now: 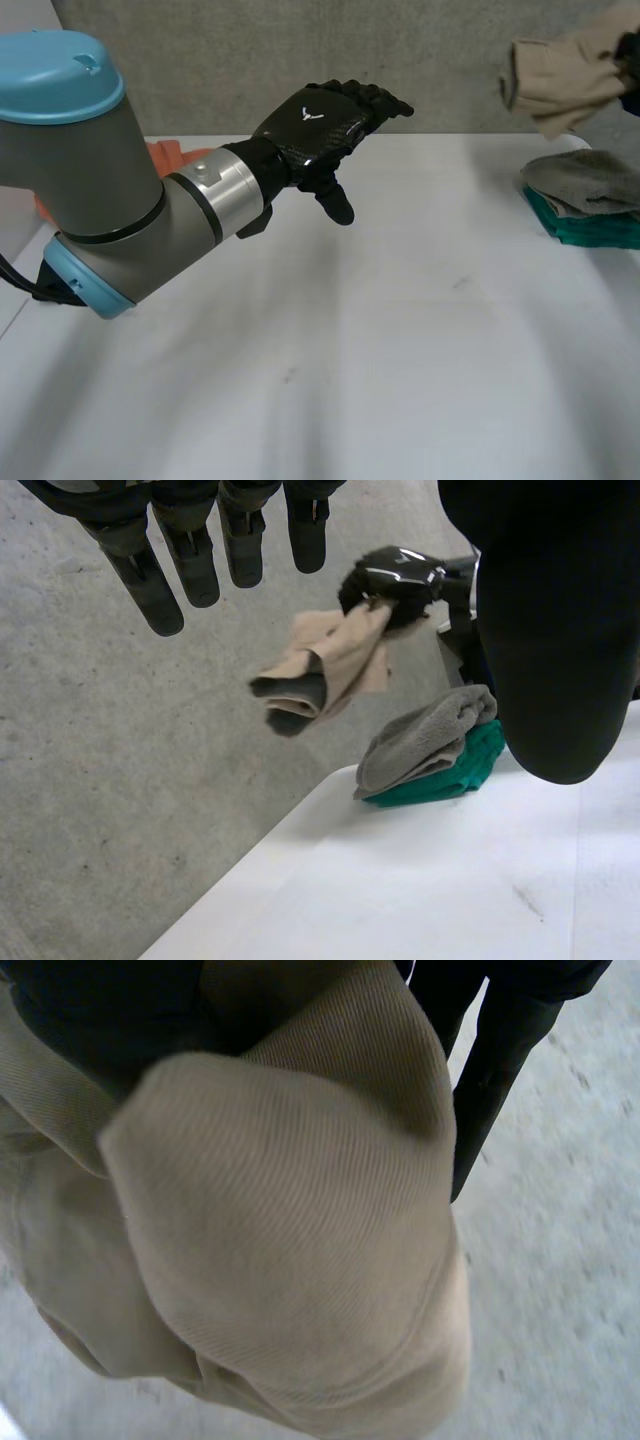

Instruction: Fold the laundry.

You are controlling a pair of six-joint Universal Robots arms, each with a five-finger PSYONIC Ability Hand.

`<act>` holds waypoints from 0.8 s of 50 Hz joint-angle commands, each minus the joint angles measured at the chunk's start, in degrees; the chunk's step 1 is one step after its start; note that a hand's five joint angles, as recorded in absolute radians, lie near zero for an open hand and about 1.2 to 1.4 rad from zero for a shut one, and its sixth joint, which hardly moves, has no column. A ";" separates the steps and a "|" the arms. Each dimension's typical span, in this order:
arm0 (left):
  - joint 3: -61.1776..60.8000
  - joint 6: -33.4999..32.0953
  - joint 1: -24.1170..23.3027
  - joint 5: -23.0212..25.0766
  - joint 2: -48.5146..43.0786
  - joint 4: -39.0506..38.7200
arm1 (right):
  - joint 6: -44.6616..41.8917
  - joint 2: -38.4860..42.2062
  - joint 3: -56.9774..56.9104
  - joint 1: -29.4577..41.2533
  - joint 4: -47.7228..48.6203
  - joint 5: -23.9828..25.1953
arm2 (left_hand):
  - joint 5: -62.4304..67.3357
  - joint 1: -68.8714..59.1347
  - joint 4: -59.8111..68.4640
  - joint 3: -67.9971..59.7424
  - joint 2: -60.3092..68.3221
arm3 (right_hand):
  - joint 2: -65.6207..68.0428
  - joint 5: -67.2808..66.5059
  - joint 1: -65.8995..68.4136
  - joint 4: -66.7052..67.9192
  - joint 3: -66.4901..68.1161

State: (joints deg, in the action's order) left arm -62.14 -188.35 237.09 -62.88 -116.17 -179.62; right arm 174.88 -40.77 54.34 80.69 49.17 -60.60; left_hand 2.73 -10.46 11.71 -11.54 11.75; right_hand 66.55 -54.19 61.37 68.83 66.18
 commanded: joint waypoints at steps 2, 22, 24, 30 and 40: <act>-0.17 -0.01 -0.23 0.04 -0.46 0.06 | 6.26 13.34 -6.17 -8.53 0.75 10.14 | 0.68 -2.95 1.70 -1.87 1.66 | 13.45 -15.81 18.63 11.17 13.82; -0.08 -0.09 -1.19 0.04 -1.43 -0.03 | 9.34 9.22 3.40 -13.63 -0.30 17.09 | 0.68 -2.95 1.70 -1.87 1.66 | -56.55 54.19 -51.37 -58.83 -56.18; -0.08 -0.09 -1.19 0.04 -1.34 -0.03 | 9.43 5.55 5.94 -14.94 -3.01 16.92 | 0.68 -2.95 1.70 -1.87 1.66 | -56.55 54.19 -51.37 -58.83 -56.18; -0.17 0.00 -1.46 0.04 -1.07 -0.03 | 7.24 -1.68 7.62 -20.22 -13.91 15.78 | 0.68 -2.95 1.70 -1.87 1.66 | -56.55 54.19 -51.37 -58.83 -56.18; 0.27 0.08 -0.67 -0.75 3.23 -0.91 | -23.68 -16.44 6.30 -22.60 -30.37 -3.20 | 0.68 -2.95 1.70 -1.87 1.66 | -56.55 54.19 -51.37 -58.83 -56.18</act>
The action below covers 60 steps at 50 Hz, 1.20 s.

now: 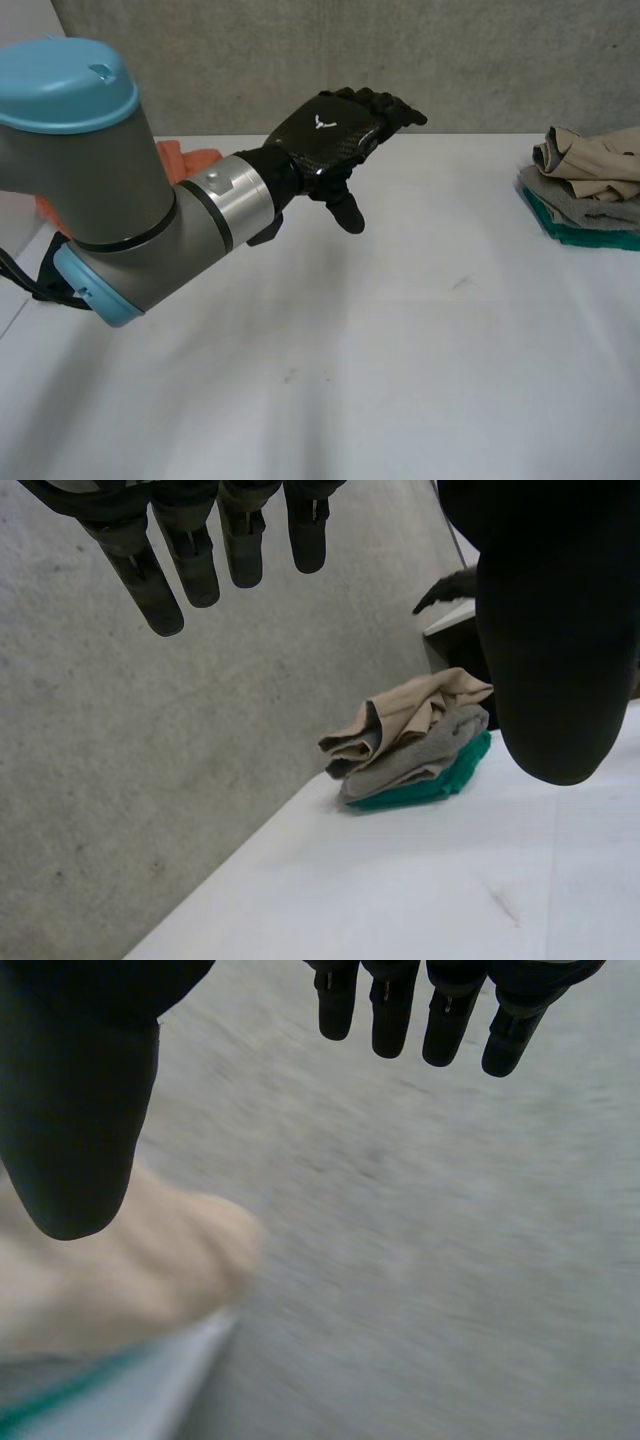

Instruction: Fold the laundry.

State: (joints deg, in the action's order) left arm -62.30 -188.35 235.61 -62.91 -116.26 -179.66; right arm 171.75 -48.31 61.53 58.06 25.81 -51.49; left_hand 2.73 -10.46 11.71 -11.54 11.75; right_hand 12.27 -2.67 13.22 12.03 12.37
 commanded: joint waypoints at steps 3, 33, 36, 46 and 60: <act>0.77 0.00 2.56 -4.40 5.87 -2.62 | -24.97 -12.06 -0.18 5.90 -3.58 -14.87 | 0.68 -2.95 1.69 -1.87 1.66 | -2.27 2.67 -3.22 -2.03 -2.37; 15.45 -27.60 34.82 -3.89 -34.64 -15.10 | -30.43 -27.45 49.73 38.97 9.35 -6.96 | 6.22 -8.50 7.24 -7.42 7.20 | -2.27 2.67 -3.22 -2.03 -2.37; 18.08 -27.68 35.00 -3.97 -37.28 -15.10 | -30.43 -27.36 50.70 38.62 9.26 -6.87 | 18.96 -21.24 19.98 -20.16 19.94 | -2.27 2.67 -3.22 -2.03 -2.37; 14.67 -27.07 32.28 -13.37 -29.92 -17.73 | -30.25 -29.11 51.32 33.88 7.77 -7.14 | 67.27 -69.54 68.29 -68.46 68.25 | -2.27 2.67 -3.22 -2.03 -2.37; 3.94 -8.17 27.70 -13.91 -16.27 -26.53 | -29.19 -32.19 51.50 32.03 5.49 -7.14 | 62.96 -65.24 63.98 -64.16 63.94 | -2.27 2.67 -3.22 -2.03 -2.37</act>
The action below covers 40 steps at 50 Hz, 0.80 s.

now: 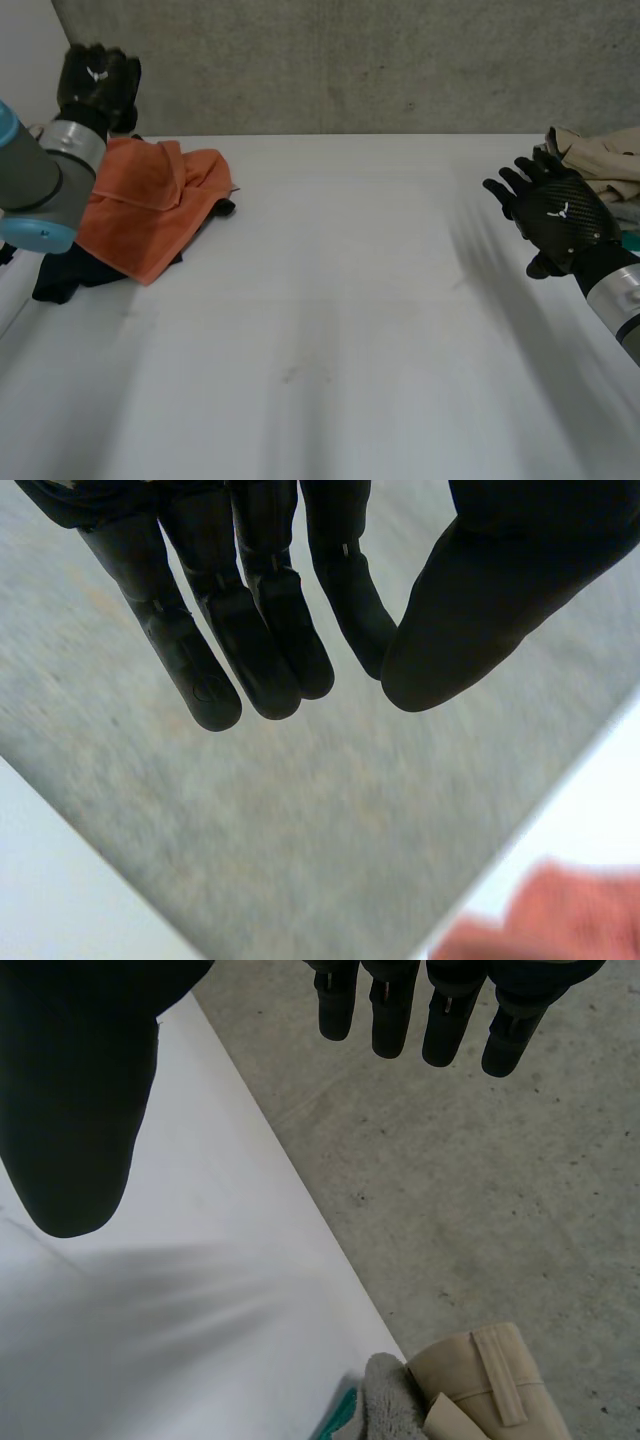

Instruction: Fold the laundry.

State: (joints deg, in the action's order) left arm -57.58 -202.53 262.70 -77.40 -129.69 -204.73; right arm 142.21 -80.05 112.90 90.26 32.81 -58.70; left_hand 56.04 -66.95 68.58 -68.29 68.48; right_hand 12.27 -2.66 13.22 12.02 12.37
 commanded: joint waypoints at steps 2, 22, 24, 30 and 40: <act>-0.96 4.69 1.49 0.58 -4.43 -0.67 | 0.34 -0.37 0.21 -0.18 -1.96 0.16 | -39.26 40.17 -41.80 41.50 -41.70 | -2.27 2.66 -3.22 -2.02 -2.37; 10.89 -4.98 7.82 3.74 -22.97 3.81 | 0.17 0.34 0.30 -0.26 -2.05 0.25 | -40.53 41.44 -43.08 42.78 -42.98 | -2.27 2.66 -3.22 -2.02 -2.37; 12.31 -4.98 7.82 3.74 -24.03 4.25 | -0.01 0.60 0.21 -0.26 -2.05 0.16 | -39.85 40.76 -42.39 42.09 -42.29 | -2.27 2.66 -3.22 -2.02 -2.37; 16.70 -4.98 7.82 4.36 -27.37 4.78 | -0.27 1.92 0.03 -1.23 -1.79 0.16 | -34.65 35.56 -37.19 36.89 -37.09 | -2.27 2.66 -3.22 -2.02 -2.37; 19.87 -5.16 7.73 6.29 -29.75 5.39 | -0.36 2.18 -0.14 -1.41 -1.88 0.07 | 9.98 -9.08 7.44 -7.74 7.54 | -2.27 2.66 -3.22 -2.02 -2.37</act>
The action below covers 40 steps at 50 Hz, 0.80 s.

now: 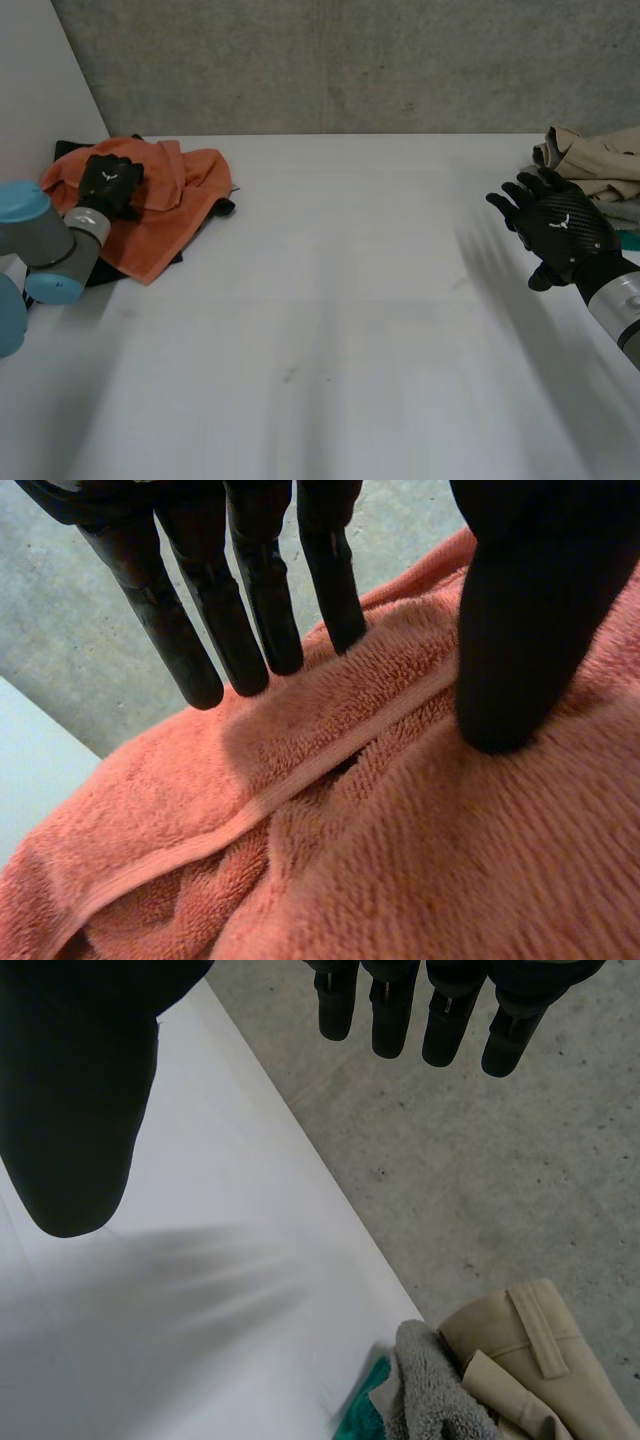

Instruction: Fold the laundry.

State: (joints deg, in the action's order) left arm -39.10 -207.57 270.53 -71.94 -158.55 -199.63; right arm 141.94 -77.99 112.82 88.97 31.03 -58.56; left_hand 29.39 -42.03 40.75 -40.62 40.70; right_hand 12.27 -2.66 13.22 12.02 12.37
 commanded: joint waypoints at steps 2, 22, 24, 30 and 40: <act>0.96 -0.21 -0.18 0.67 -0.62 0.21 | -0.09 0.12 0.03 -0.11 -0.09 -0.07 | 40.61 -37.97 39.25 -39.38 39.30 | -2.27 2.66 -3.22 -2.02 -2.37; -27.86 14.28 -15.55 -5.05 40.85 -9.65 | 0.09 -0.32 0.12 -0.28 -0.35 0.02 | 40.61 -37.97 39.25 -39.38 39.30 | -2.27 2.66 -3.22 -2.02 -2.37; -30.15 18.68 -20.47 -4.44 43.58 -7.18 | 0.09 -0.84 0.12 -0.55 -0.35 -0.07 | 40.61 -37.97 39.25 -39.38 39.30 | -2.27 2.66 -3.22 -2.02 -2.37; -33.41 26.42 -32.60 -2.59 45.35 -6.21 | 0.35 -2.16 -0.15 -1.60 -0.35 -0.51 | 40.61 -37.97 39.25 -39.38 39.30 | -2.27 2.66 -3.22 -2.02 -2.37; -22.08 22.04 -47.20 -4.78 23.56 -7.53 | 0.70 -2.95 -0.32 -2.13 -0.79 -6.57 | 40.61 -37.97 39.25 -39.38 39.30 | -2.27 2.66 -3.22 -2.02 -2.37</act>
State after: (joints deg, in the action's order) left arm -68.41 -181.49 228.03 -75.13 -123.53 -206.45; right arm 142.66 -80.91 112.59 86.92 30.60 -61.90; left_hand 55.83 -65.45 68.62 -68.36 68.56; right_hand 12.27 -2.66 13.22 12.02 12.37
